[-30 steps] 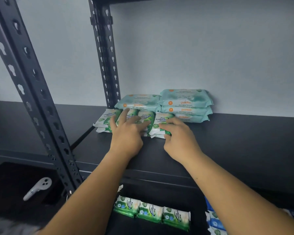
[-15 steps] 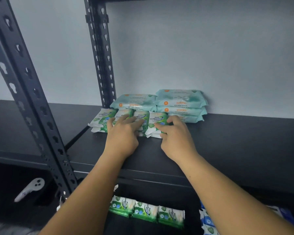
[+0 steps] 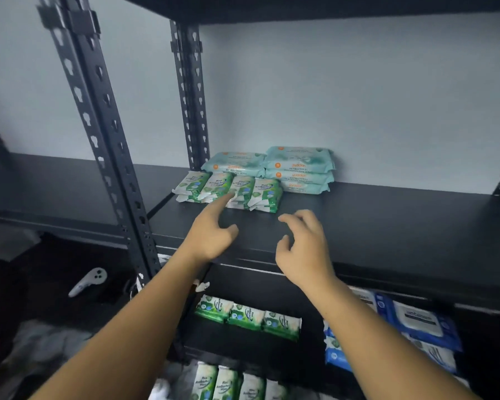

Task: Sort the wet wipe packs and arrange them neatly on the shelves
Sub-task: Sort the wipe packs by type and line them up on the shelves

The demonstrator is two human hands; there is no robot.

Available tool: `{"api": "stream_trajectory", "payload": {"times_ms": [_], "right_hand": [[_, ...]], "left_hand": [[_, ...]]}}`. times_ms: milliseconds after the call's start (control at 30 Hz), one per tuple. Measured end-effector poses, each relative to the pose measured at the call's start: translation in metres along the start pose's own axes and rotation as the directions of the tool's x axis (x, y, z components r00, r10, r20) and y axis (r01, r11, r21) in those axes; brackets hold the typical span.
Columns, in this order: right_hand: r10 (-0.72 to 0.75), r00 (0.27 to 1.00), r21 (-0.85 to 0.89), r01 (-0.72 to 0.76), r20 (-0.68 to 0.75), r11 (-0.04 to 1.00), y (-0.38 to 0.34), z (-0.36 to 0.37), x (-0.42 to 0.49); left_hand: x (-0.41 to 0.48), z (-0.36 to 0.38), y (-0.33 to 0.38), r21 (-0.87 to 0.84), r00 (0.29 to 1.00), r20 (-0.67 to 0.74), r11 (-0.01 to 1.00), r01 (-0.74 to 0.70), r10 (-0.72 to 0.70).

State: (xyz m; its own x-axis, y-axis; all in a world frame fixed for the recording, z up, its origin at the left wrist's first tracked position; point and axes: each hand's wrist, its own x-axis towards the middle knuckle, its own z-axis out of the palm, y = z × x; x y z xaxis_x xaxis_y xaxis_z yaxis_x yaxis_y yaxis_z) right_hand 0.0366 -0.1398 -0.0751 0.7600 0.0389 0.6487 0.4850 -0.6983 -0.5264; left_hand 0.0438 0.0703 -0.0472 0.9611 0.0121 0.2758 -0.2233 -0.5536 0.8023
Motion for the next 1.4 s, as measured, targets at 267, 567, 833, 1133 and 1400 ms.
{"api": "stream_trajectory", "payload": {"times_ms": [267, 567, 833, 1133, 1400], "right_hand": [[-0.061, 0.995, 0.144, 0.071, -0.074, 0.987, -0.007, -0.033, -0.103], [0.751, 0.235, 0.143, -0.972, 0.617, 0.187, 0.056, 0.005, -0.213], [0.829, -0.070, 0.067, -0.990, 0.555, -0.128, 0.130, 0.063, -0.277], [0.807, -0.139, -0.155, -0.986, 0.575, -0.059, 0.180, 0.142, -0.324], [0.882, -0.097, -0.300, -0.953, 0.462, 0.053, 0.195, 0.199, -0.332]], "left_hand": [[-0.122, 0.049, 0.014, -0.201, 0.961, -0.272, 0.973, -0.112, 0.055], [-0.206, 0.132, -0.115, 0.012, 0.816, 0.231, 0.840, 0.543, -0.530], [-0.218, 0.183, -0.195, 0.253, 0.640, 0.382, 0.742, 0.621, -0.666], [-0.211, 0.251, -0.266, 0.564, 0.691, 0.232, 0.674, 0.478, -0.685], [-0.198, 0.283, -0.291, 0.715, 0.672, 0.181, 0.565, 0.412, -0.718]]}}
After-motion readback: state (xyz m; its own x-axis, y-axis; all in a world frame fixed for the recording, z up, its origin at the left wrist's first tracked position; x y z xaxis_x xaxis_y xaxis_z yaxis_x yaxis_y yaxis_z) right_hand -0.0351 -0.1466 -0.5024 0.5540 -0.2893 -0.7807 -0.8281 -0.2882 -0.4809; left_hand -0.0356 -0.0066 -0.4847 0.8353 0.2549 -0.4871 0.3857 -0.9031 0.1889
